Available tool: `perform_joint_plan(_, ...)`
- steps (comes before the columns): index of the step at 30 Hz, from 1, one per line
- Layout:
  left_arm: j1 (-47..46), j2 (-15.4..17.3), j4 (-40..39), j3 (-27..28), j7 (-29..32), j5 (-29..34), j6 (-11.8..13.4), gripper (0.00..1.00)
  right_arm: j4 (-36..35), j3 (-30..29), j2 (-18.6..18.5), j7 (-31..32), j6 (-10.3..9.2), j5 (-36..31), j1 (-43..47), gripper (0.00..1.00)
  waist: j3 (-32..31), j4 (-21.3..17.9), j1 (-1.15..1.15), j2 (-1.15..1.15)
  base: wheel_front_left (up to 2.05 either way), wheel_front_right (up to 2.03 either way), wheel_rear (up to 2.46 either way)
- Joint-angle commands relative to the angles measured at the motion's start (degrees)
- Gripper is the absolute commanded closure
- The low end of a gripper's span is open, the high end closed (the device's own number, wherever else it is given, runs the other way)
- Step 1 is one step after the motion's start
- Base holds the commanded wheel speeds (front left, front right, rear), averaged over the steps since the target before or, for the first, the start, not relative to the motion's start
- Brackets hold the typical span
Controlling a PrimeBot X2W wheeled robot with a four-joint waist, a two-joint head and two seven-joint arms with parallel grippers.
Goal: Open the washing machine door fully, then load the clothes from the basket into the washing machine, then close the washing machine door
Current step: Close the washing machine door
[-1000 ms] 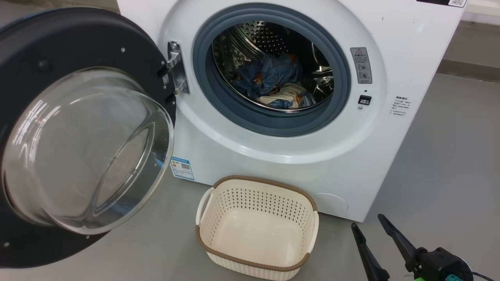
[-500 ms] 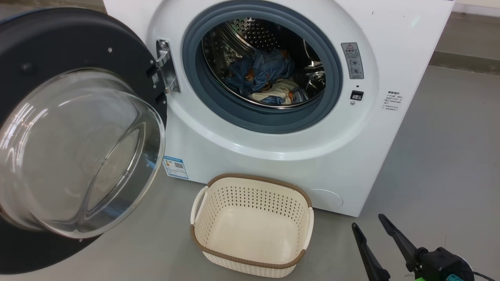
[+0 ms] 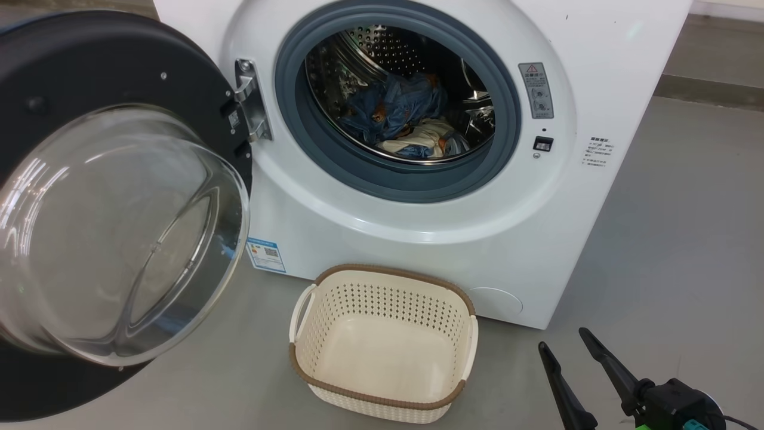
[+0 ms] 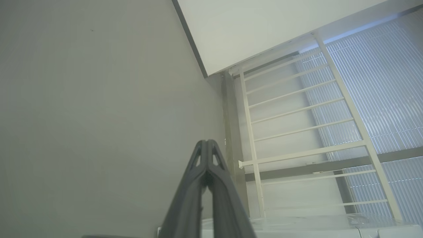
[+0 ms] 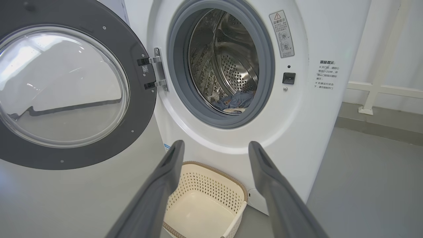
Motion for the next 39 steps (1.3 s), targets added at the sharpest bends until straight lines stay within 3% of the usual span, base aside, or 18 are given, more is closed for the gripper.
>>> perform_joint_plan(1,-1.15,3.16,-2.02,0.88,0.59,-0.66,0.20,1.00,-1.28,1.48,-0.96,-0.27,0.08,0.22,-0.99,0.00,0.02,-0.07,0.00,0.00,0.00,0.00,0.00)
perform_joint_plan(21,-2.45,2.10,2.31,4.37,5.07,-7.04,-2.10,1.00,-1.24,1.99,-2.45,-0.27,0.08,0.40,-1.26,0.00,0.04,-2.42,0.00,0.00,0.00,0.00,0.00)
perform_joint_plan(39,-3.95,3.06,8.74,3.28,11.81,-9.35,-4.72,1.00,-1.32,2.02,-2.69,-0.27,0.08,0.30,-1.15,0.00,-0.35,-2.43,0.00,0.00,0.00,0.00,0.00)
